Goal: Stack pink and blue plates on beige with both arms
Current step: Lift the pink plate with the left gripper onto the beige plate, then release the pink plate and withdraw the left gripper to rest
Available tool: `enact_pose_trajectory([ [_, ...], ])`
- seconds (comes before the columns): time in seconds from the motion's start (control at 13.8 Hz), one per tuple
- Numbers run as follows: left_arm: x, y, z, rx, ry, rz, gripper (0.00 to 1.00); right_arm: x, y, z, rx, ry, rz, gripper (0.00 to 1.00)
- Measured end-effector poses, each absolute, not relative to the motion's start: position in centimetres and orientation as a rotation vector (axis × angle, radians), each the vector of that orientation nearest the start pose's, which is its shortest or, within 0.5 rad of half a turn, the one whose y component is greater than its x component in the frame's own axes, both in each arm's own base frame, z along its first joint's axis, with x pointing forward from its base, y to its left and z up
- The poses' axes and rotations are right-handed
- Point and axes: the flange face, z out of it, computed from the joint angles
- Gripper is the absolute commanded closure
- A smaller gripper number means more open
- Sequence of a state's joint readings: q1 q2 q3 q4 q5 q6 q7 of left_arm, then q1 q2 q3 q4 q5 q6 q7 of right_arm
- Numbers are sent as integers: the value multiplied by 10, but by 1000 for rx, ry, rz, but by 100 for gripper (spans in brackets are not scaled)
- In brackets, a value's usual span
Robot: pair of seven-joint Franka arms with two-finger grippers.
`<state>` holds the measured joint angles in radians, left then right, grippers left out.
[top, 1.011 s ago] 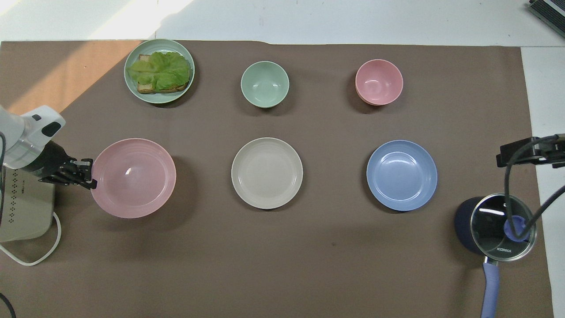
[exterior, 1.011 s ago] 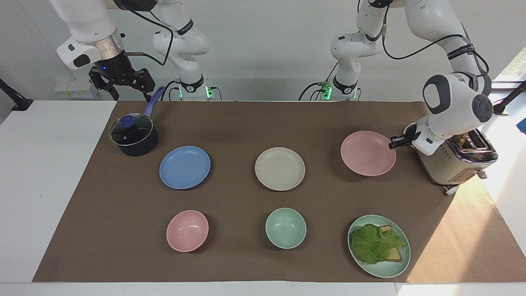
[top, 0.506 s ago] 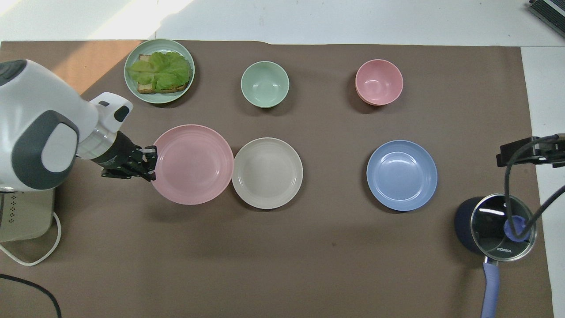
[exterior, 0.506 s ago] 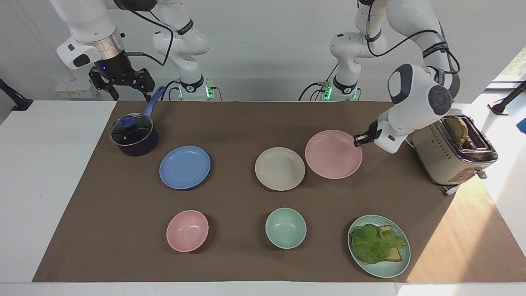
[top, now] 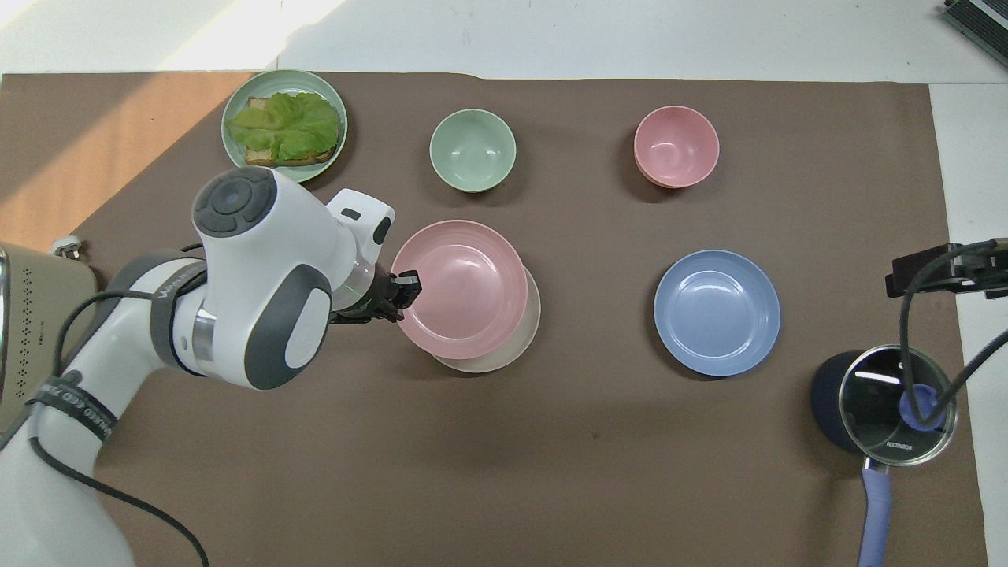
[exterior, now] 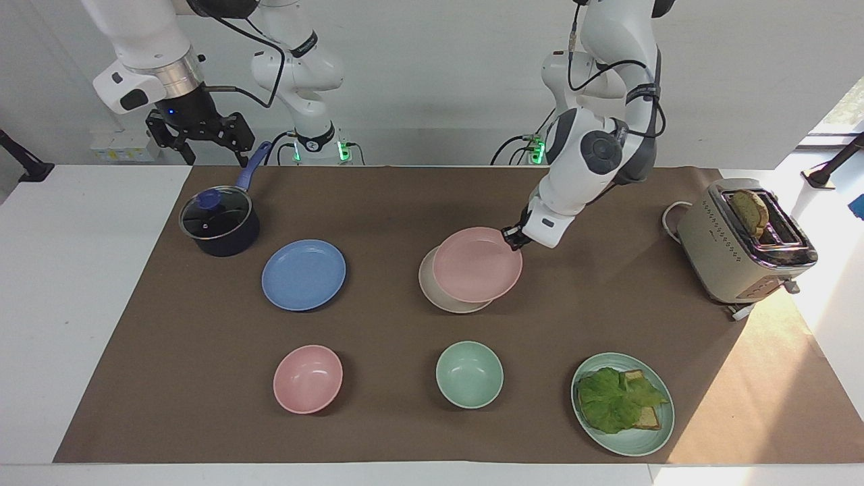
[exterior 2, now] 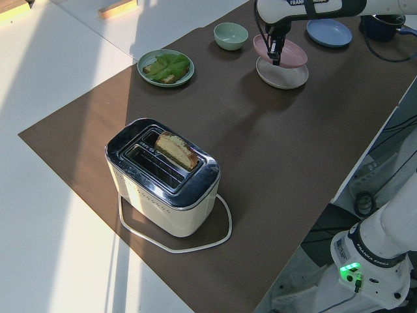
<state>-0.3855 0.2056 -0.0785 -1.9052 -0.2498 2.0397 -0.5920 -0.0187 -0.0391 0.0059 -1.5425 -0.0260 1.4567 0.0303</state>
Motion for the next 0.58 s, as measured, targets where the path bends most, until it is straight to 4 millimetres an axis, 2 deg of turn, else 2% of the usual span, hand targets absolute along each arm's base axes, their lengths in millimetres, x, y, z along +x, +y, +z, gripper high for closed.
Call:
enact_pose_trajectory([
  [0.07,528,-283,378,-3268,-405,296,46,530,-10,649,-3166,72,74,0],
  [0.14,528,-284,373,-3267,-406,299,14,530,-10,649,-3166,72,74,0],
  [0.29,530,-281,374,-3269,-413,290,0,530,-10,649,-3166,72,74,0],
  [0.58,534,-274,376,-3268,-432,279,0,530,-10,649,-3166,72,74,0],
])
